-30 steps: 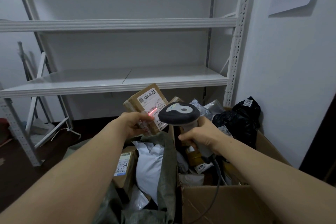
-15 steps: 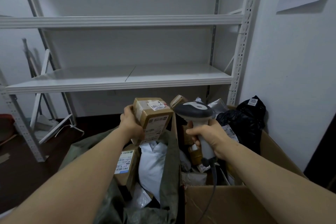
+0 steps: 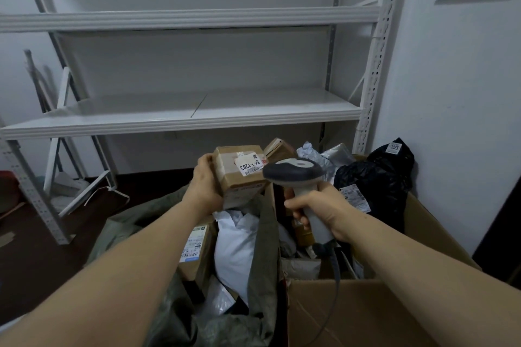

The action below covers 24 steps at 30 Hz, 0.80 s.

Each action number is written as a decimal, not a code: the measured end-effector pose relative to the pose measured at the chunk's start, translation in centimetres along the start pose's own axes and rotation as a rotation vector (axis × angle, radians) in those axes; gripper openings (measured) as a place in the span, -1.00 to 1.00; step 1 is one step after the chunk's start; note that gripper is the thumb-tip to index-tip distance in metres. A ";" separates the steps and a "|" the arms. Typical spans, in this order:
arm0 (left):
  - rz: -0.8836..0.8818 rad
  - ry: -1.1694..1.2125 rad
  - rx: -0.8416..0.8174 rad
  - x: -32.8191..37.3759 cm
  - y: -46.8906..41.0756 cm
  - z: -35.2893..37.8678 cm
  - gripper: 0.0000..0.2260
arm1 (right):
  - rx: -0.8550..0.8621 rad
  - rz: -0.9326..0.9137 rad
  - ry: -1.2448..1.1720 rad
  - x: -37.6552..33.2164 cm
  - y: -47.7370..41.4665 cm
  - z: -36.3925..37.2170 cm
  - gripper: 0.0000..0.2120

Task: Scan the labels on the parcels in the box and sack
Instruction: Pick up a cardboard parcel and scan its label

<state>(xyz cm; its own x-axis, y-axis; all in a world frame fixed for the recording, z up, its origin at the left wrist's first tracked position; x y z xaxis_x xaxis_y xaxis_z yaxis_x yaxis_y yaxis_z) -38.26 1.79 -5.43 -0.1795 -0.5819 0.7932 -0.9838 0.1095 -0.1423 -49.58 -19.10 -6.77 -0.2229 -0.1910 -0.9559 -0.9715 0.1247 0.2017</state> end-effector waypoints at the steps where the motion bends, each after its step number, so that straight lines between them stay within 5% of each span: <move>1: 0.046 -0.087 0.051 0.1 0.0 -0.5 -0.04 | -0.025 0.004 0.027 0.0 0.2 0.3 -0.92; 5: 0.168 -0.322 0.189 0.9 0.7 -1.9 -0.15 | -0.065 0.015 0.082 -0.2 0.6 0.9 -0.87; 11: 0.122 -0.366 0.247 1.2 1.0 -3.4 -0.18 | -0.067 0.006 0.119 -0.9 1.1 1.2 -0.86; 24: -0.019 -0.373 0.174 0.2 1.6 -4.0 -0.13 | -0.048 -0.029 0.079 -1.0 1.0 1.2 -0.88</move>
<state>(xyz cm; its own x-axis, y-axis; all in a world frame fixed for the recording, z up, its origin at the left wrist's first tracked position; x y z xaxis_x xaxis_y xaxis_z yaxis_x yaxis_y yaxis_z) -39.84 5.03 -3.16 -0.1186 -0.8382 0.5323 -0.9671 -0.0239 -0.2532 -50.27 -17.60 -5.88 -0.1985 -0.2698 -0.9422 -0.9800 0.0714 0.1860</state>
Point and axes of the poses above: each hand's wrist, its own y-axis away from the middle knuckle, its own z-axis out of the palm, x = y × z, the point moved 10 cm from there along -y, towards the middle knuckle, and after that the axes turned 7 degrees about y, right-handed, at the moved point
